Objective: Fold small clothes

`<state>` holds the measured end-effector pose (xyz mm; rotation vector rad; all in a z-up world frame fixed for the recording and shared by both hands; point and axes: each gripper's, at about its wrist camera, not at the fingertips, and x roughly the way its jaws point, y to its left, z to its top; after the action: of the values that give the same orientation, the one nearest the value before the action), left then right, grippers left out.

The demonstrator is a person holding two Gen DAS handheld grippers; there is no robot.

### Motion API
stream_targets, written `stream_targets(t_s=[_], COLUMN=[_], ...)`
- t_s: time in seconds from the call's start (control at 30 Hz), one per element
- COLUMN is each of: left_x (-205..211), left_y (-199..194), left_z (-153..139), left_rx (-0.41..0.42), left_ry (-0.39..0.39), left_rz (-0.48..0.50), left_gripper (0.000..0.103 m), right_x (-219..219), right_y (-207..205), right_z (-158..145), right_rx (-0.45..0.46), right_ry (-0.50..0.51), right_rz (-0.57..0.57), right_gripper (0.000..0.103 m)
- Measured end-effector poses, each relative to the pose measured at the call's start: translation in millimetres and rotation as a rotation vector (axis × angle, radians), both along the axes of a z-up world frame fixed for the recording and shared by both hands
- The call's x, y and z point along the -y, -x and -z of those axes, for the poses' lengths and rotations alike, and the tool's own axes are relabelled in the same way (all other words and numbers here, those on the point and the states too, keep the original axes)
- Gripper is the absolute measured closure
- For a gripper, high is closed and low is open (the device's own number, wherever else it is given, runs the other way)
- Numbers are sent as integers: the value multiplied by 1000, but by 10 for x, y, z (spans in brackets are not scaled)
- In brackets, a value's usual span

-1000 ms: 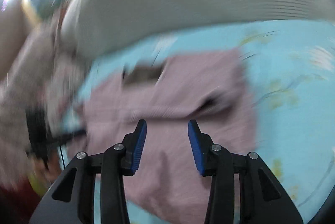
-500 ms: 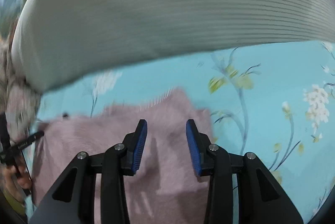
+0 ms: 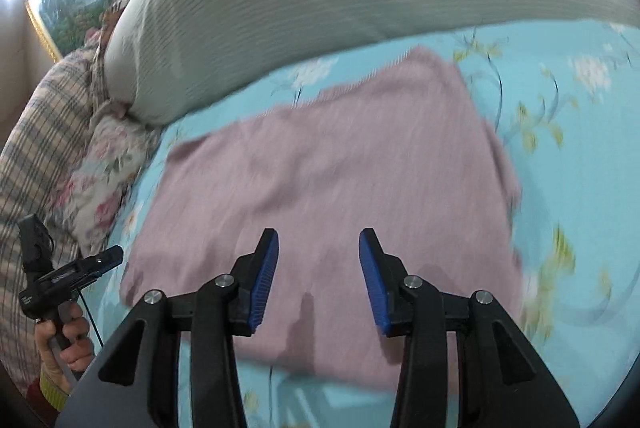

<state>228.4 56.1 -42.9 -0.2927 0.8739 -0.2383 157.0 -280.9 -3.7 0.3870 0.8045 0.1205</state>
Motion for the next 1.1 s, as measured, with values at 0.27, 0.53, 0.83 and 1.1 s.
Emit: stream_targets(t_s=[0.27,0.53,0.83,1.1], left_x=[-66,-9,103,-2], left_y=[898,1226,1098,849], left_z=[53,194,369,640], left_rx=[-52,-95,-138,-189], left_ry=[124,175,263,373], left_rz=[23,46,19,-76], left_gripper=[47,40,36,34], right_x=[-31,-12,76,31], right_y=[599,891,1027,1070], right_z=[133,87,15,-99], right_rx=[-59,-53,-28,7], right_ry=[-87,-101,-122,-129], right_rz=[51,76,104,96], right_gripper=[58,56,53,51])
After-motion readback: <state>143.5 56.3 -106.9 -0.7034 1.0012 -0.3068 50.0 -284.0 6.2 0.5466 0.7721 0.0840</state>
